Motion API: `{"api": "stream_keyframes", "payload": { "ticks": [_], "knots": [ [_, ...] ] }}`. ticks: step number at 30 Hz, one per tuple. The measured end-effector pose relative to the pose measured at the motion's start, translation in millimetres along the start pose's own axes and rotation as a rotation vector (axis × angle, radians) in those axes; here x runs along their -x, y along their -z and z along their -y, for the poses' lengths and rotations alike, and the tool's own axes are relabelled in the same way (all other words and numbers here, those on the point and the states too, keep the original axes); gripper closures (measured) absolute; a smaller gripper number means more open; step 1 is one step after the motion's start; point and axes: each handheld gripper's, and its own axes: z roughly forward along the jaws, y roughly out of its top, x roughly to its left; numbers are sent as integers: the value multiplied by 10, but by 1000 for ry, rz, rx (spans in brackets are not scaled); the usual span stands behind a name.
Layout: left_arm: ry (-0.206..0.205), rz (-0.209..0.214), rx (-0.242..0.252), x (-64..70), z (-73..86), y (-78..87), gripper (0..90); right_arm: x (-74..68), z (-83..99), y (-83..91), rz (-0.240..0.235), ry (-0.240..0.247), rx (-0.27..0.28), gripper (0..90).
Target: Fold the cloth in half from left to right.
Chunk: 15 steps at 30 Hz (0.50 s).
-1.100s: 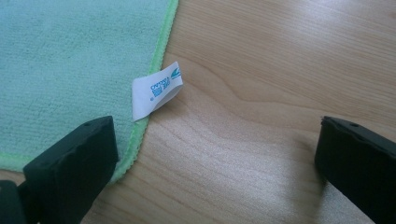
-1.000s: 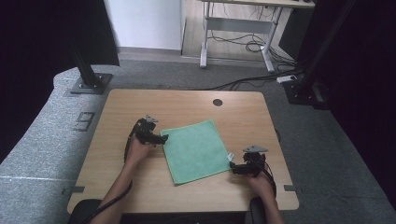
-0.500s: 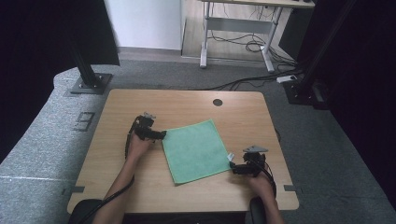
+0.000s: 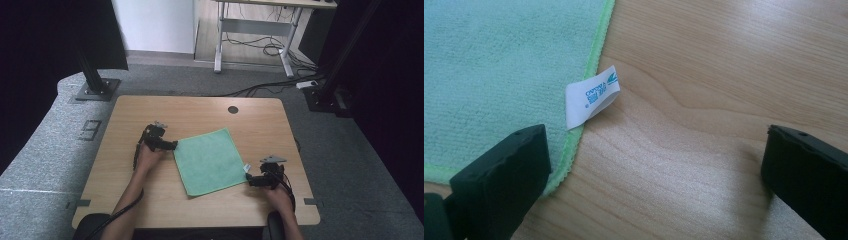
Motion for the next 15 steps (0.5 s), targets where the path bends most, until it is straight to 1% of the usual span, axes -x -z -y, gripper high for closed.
{"api": "stream_keyframes", "payload": {
  "ticks": [4,7,15],
  "knots": [
    [1,-2,2,2,3,2,0,-20,-15,14,9,17,-7,0],
    [0,-4,3,3,11,11,7,-51,-32,37,2,37,-4,0],
    [6,-8,8,8,48,45,21,-164,-100,95,-53,72,7,0]
  ]
}}
